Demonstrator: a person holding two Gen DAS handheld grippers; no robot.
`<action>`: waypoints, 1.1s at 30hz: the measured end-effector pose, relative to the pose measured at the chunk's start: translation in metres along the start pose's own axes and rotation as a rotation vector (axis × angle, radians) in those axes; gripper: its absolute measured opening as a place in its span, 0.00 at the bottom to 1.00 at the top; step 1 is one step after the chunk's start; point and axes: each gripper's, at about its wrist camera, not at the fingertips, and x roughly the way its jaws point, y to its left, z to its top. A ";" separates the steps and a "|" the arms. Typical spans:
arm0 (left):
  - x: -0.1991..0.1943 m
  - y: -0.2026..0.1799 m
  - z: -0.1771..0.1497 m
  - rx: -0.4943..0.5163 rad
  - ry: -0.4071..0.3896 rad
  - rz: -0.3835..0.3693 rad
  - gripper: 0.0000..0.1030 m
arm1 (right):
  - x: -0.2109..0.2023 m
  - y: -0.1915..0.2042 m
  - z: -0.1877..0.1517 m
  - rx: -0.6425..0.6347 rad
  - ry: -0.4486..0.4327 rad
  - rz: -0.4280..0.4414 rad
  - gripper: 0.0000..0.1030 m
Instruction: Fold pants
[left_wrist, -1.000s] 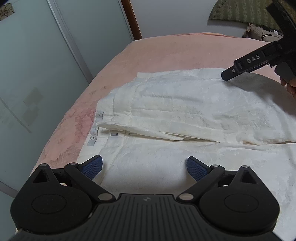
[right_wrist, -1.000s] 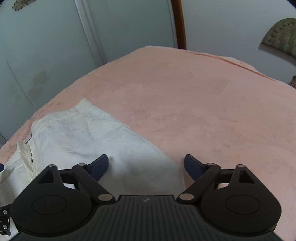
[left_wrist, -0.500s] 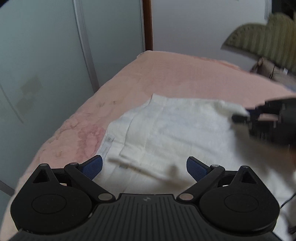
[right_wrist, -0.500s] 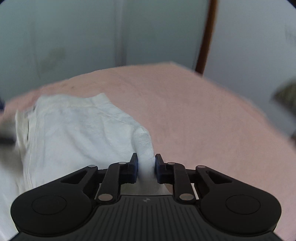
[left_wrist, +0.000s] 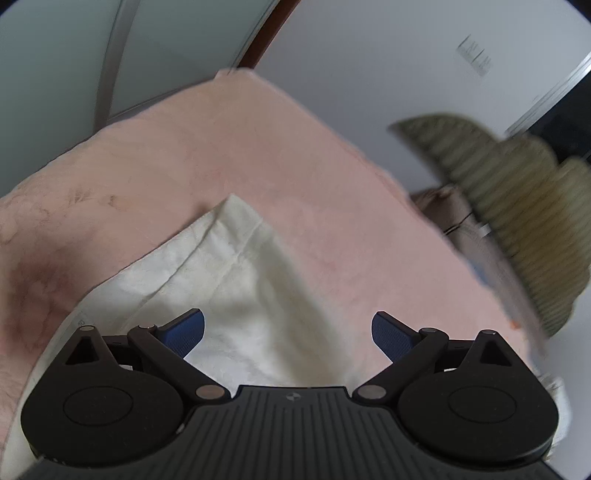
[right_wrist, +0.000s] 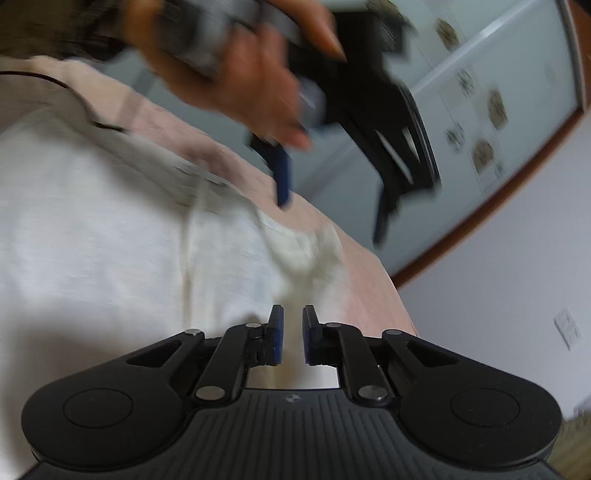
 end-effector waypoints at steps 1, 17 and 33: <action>0.008 -0.002 0.003 0.003 0.015 0.009 0.93 | 0.001 0.004 0.003 -0.013 0.001 0.003 0.10; 0.029 -0.002 -0.001 0.017 0.014 0.080 0.92 | 0.143 -0.181 -0.133 1.233 0.302 0.424 0.47; 0.026 0.022 -0.010 -0.215 0.026 -0.020 0.14 | 0.057 0.011 0.006 0.050 0.079 0.101 0.11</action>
